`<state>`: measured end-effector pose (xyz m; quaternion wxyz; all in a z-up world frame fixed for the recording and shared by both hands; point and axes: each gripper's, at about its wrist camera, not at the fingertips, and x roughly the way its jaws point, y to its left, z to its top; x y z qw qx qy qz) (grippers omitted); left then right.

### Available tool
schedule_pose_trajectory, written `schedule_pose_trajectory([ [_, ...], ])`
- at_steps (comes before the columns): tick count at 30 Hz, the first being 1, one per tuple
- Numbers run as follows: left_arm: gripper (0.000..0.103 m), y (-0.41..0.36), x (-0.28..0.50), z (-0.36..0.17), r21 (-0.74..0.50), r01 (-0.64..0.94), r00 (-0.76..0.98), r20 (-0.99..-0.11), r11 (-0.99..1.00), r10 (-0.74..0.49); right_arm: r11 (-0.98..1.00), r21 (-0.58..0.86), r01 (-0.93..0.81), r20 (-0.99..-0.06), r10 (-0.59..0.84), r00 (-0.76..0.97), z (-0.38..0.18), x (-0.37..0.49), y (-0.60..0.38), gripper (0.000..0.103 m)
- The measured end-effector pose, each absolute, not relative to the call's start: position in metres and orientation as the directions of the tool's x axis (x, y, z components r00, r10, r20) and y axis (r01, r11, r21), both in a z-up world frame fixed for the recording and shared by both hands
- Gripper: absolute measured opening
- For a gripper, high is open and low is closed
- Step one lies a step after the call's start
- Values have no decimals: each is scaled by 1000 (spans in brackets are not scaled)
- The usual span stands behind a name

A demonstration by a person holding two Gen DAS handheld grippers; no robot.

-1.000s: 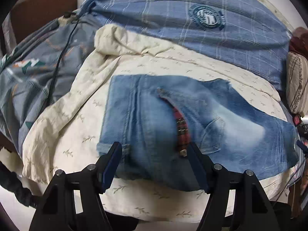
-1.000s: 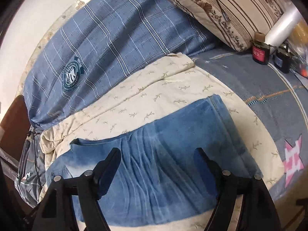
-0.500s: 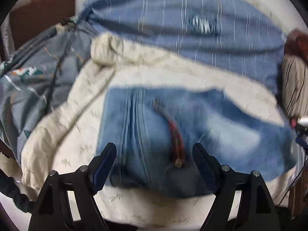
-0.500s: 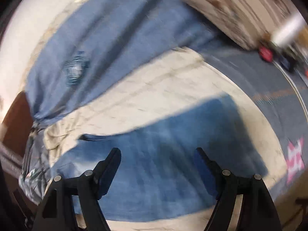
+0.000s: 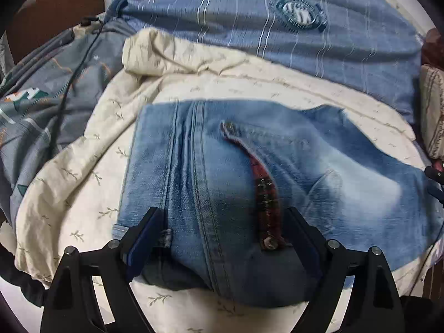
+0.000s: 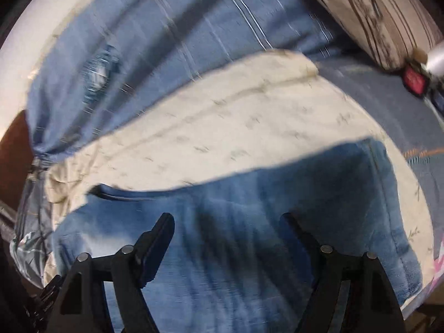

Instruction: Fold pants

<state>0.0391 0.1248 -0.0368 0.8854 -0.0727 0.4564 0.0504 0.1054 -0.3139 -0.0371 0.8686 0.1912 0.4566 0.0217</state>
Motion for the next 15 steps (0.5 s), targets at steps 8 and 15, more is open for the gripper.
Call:
schedule_pose_trajectory([
  [8,90,127,16,-30,-97,-188,576,-817,977,30,954,275,122,-823,167,543,-63,113,-310,82],
  [15,90,115,5,-6,-128,-143,651,-759,981,-5,892,430,136,-723,250,644,-11,51,-340,82],
])
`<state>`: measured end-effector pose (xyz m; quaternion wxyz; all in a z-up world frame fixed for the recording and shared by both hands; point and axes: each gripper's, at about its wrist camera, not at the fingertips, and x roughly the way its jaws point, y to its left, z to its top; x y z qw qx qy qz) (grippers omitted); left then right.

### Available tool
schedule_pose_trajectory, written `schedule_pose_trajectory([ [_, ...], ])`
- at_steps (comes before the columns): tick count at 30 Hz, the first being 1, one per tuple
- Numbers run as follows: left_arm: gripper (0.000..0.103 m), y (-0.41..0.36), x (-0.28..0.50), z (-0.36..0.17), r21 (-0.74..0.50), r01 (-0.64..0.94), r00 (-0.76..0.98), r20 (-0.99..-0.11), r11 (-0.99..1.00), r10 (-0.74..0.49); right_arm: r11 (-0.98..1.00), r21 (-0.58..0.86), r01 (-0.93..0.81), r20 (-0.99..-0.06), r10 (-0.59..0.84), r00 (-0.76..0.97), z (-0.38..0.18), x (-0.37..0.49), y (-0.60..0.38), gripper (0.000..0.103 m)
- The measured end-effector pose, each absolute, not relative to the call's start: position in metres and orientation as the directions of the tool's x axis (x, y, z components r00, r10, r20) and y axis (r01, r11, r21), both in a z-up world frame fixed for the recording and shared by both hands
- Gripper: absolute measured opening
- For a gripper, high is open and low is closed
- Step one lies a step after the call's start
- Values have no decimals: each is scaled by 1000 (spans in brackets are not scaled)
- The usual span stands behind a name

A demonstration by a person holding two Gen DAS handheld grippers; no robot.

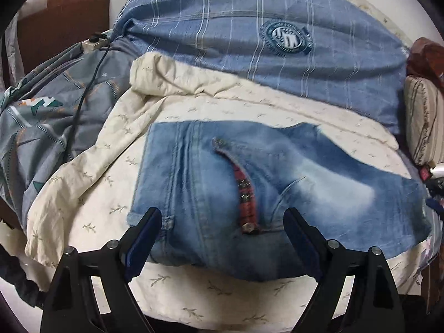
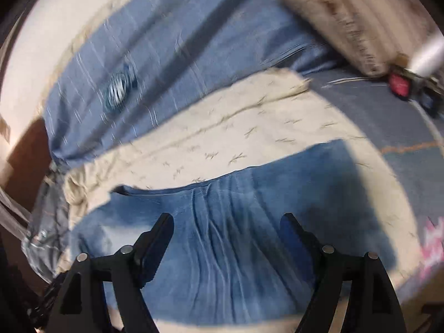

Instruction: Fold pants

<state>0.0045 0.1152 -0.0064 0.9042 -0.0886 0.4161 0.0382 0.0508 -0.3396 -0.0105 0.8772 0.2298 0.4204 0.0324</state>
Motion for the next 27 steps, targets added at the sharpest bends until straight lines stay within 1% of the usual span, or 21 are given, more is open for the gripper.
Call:
schedule_pose_trajectory([
  [4,90,110,10,-13,-168,-129,647,-761,977,-45,814,534,229,-685,257,682,-5,-4,-390,82],
  [9,90,87,20,-23,-172,-93,622,-779,981,-77,694,616,372,-691,250,678,-35,-48,-452,82],
  [14,90,70,23,-23,-153,-63,616,-783,986,-82,592,699,401,-670,345,658,-66,-49,-473,82],
  [19,90,63,23,-20,-155,-60,617,-783,986,-86,555,735,388,-642,387,662,-79,-34,-469,82],
  [22,90,62,22,-19,-159,-70,623,-778,985,-81,539,731,418,-659,398,639,-96,-25,-465,75],
  [23,90,63,21,-19,-162,-81,632,-771,983,-75,527,736,425,-657,405,635,-101,-22,-463,71],
  [25,90,66,19,-22,-168,-110,635,-770,980,-61,515,747,420,-646,411,644,-103,-21,-461,68],
  [27,90,68,18,-26,-180,-117,626,-777,977,-68,540,726,426,-664,387,640,-101,-21,-456,65],
])
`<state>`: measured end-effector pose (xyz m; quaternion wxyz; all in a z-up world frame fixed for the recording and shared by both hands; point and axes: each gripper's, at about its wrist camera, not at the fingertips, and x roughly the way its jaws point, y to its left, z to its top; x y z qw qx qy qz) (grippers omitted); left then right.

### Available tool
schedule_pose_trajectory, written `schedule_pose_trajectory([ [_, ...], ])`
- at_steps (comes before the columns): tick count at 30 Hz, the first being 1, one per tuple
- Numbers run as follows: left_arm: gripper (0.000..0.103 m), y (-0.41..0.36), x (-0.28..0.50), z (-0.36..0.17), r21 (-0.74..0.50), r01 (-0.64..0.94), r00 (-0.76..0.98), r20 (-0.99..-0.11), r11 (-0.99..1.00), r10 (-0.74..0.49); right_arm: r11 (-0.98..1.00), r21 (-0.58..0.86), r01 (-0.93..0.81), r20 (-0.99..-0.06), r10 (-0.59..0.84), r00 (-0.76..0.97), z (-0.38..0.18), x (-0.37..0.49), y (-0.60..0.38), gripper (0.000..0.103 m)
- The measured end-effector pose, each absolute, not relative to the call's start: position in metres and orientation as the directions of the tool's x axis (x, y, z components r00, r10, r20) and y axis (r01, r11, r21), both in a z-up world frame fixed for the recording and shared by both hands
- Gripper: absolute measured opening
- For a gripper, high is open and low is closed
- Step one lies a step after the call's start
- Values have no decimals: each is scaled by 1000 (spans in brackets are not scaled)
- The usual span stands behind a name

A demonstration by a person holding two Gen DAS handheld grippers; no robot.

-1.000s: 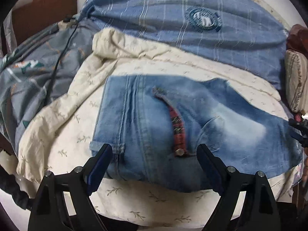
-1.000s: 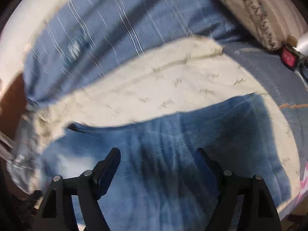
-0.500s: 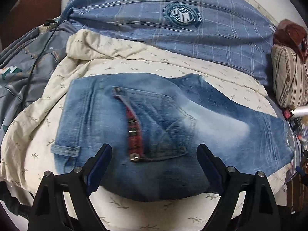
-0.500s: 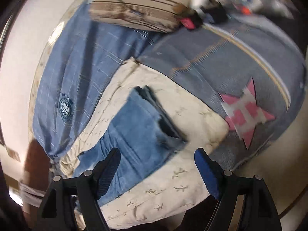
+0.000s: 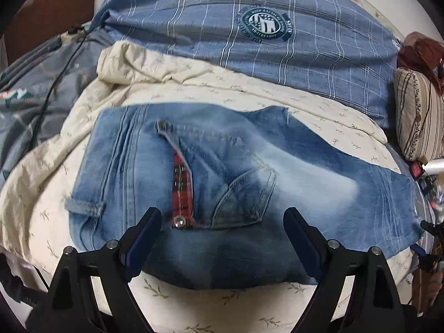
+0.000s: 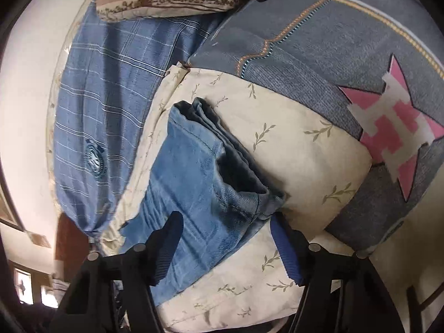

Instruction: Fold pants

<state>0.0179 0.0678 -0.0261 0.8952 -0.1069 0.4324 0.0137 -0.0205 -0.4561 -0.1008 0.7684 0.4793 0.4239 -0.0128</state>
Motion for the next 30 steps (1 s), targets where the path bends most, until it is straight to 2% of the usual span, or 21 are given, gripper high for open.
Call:
schedule_pose_trajectory([
  [3,90,66,17,-27,-173,-121,627,-777,977,-60,583,683,439,-695,335,637,-95,-18,-451,53],
  [4,90,64,18,-27,-177,-120,628,-776,977,-63,601,662,448,-712,318,626,-96,-15,-449,52],
  [7,92,51,22,-25,-161,-112,630,-774,981,-55,619,637,460,-732,297,614,-99,-10,-446,52],
  [8,93,44,23,-23,-143,-119,642,-766,983,-34,613,642,461,-727,298,618,-98,-10,-446,55],
  [9,93,39,24,-22,-148,-108,650,-758,983,-43,601,652,463,-722,305,622,-99,-10,-447,59],
  [11,93,20,31,-19,-195,-10,635,-759,981,-144,567,675,472,-708,315,632,-102,-12,-450,59],
  [15,95,-8,26,-6,-126,53,677,-725,991,-128,576,662,479,-722,318,615,-99,-11,-451,59],
  [18,95,-13,26,-9,-70,53,674,-733,996,-87,687,501,526,-794,123,595,-70,-24,-447,59],
  [21,95,-11,30,-15,-55,42,649,-757,998,-69,763,420,491,-757,-5,653,-29,-34,-429,60],
  [23,94,-8,34,-22,-46,25,625,-779,999,-51,823,448,349,-698,78,712,-6,-22,-400,63],
  [25,94,-6,34,-25,-44,11,615,-787,999,-42,871,448,204,-686,189,702,-1,4,-367,64],
  [27,94,-6,34,-27,-39,9,607,-794,999,-36,887,456,79,-694,299,655,-12,39,-335,65],
  [30,95,-4,34,-28,-32,6,607,-794,999,-29,872,488,19,-739,402,541,-51,96,-311,65],
])
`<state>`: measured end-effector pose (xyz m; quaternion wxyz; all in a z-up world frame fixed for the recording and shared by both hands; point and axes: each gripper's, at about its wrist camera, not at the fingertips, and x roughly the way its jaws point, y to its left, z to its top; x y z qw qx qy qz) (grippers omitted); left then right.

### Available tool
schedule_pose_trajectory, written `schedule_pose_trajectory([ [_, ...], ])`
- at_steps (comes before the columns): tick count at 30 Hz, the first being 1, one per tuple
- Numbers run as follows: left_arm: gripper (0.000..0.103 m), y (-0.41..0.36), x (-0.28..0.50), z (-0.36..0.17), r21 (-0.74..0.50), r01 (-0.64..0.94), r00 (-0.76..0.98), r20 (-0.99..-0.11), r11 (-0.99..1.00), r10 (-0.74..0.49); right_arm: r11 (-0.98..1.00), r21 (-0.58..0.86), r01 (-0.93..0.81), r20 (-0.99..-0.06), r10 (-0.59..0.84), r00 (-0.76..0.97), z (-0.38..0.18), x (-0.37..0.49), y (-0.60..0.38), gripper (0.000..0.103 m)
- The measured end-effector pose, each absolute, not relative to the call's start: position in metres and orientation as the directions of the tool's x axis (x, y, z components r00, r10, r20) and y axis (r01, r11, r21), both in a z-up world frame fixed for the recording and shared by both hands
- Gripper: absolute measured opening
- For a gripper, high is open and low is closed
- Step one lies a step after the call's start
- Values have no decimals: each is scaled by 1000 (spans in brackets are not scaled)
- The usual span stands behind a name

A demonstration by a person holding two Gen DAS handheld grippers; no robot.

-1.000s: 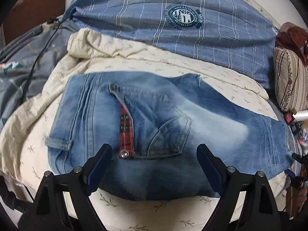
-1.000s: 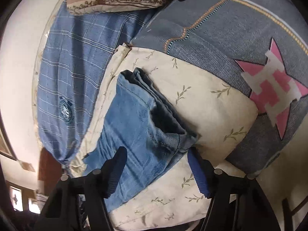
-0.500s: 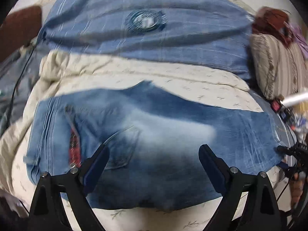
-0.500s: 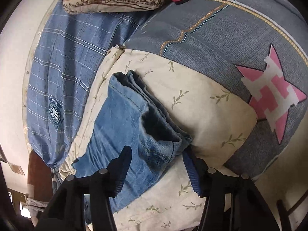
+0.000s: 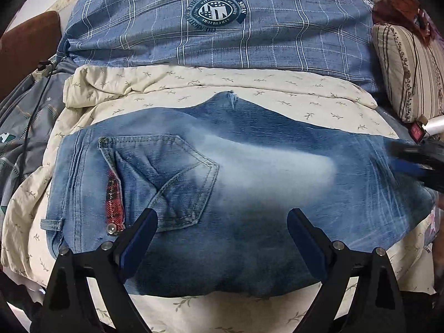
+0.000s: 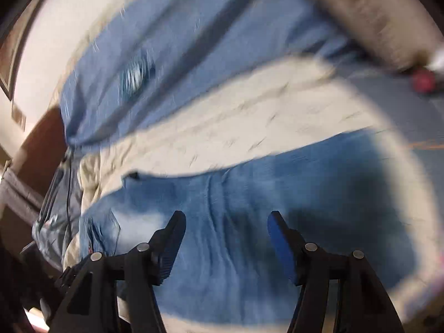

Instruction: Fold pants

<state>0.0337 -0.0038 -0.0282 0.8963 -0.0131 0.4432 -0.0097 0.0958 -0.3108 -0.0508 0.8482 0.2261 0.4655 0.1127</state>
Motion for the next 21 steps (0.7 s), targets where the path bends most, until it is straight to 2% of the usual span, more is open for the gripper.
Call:
schedule_pose_trajectory([
  [2,95,-3,33,-29,-29,4,604,-796,1000,-25,873,484,52,-767,395,506,-73,120,-311,65],
  [5,95,0,34,-29,-34,7,602,-798,999,-31,842,529,107,-752,406,519,-64,133,-319,66],
  [7,95,3,33,-26,-39,6,615,-788,999,-35,827,557,72,-715,434,549,-48,124,-322,66],
  [9,95,5,33,-24,-54,-3,624,-780,999,-40,844,528,98,-713,378,591,-47,117,-331,76],
  [11,95,2,33,-24,-65,0,618,-785,998,-50,842,514,167,-757,353,550,-73,134,-344,77],
  [12,95,-1,32,-24,-65,3,617,-786,998,-53,813,564,147,-717,393,577,-76,137,-352,77],
  [14,95,-7,31,-20,-71,18,624,-779,997,-66,795,588,151,-704,410,580,-60,134,-361,77],
  [18,95,-30,30,-10,-94,52,649,-754,994,-105,744,653,142,-627,426,652,-35,71,-385,77],
  [21,95,-49,33,-7,-106,87,643,-753,991,-137,635,723,272,-622,427,657,-53,-6,-416,77],
])
